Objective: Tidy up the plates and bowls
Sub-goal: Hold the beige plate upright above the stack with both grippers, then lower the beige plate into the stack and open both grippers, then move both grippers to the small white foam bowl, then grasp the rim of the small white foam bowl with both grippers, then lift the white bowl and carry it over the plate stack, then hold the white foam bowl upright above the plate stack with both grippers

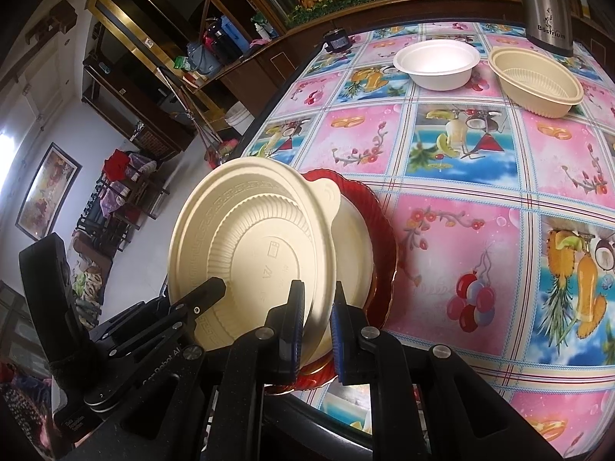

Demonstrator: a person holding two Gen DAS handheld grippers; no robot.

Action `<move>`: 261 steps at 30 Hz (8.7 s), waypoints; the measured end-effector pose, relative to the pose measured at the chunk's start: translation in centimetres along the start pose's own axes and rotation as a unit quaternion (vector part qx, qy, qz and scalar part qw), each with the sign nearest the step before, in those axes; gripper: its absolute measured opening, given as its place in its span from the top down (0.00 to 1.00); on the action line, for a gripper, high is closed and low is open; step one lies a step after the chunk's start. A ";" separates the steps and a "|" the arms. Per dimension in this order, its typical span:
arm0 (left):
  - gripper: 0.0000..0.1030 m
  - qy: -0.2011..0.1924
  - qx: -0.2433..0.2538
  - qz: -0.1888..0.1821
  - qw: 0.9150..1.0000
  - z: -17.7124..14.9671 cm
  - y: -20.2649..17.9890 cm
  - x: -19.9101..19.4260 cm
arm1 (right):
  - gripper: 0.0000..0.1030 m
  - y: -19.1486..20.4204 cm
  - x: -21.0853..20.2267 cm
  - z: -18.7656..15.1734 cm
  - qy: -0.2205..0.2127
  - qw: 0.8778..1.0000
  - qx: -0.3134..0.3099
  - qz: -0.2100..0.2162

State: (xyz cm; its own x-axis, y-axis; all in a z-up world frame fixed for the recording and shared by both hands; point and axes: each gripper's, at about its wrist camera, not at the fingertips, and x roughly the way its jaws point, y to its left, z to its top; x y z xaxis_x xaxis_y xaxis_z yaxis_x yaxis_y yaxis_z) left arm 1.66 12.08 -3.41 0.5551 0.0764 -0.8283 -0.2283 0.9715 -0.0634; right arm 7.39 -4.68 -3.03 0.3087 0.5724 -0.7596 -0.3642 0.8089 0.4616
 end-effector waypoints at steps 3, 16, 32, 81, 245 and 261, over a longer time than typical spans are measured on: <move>0.84 0.002 0.005 -0.006 1.000 0.9 0.0 -0.3 | 0.88 0.2 -0.1 0.4 -0.001 1.000 -0.001 -0.002; 0.83 0.043 0.007 -0.017 0.999 1.1 0.5 1.4 | 0.87 -0.1 1.0 1.1 0.022 1.000 0.008 0.000; 0.83 0.043 0.009 -0.014 0.999 1.1 0.5 1.4 | 0.88 -0.3 1.4 0.9 0.026 1.000 0.012 0.005; 0.68 0.024 0.019 -0.011 0.999 1.5 0.4 0.2 | 0.70 -1.1 0.3 1.0 0.025 0.999 0.021 0.002; 0.87 -0.029 -0.006 -0.057 0.998 5.2 -2.7 -2.0 | 0.92 -1.4 -3.6 3.8 -0.066 0.997 0.036 0.032; 0.87 -0.026 -0.008 -0.049 0.998 2.9 -1.5 -2.2 | 0.92 -0.3 -3.0 1.8 -0.050 0.998 0.029 0.036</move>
State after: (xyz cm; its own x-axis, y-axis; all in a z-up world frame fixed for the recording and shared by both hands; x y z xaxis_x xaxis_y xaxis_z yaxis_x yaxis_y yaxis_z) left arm 3.09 11.15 0.16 0.6162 -0.0063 -0.7876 -0.1832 0.9714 -0.1510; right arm 8.20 -6.38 -0.08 0.3715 0.6377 -0.6748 -0.3380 0.7698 0.5414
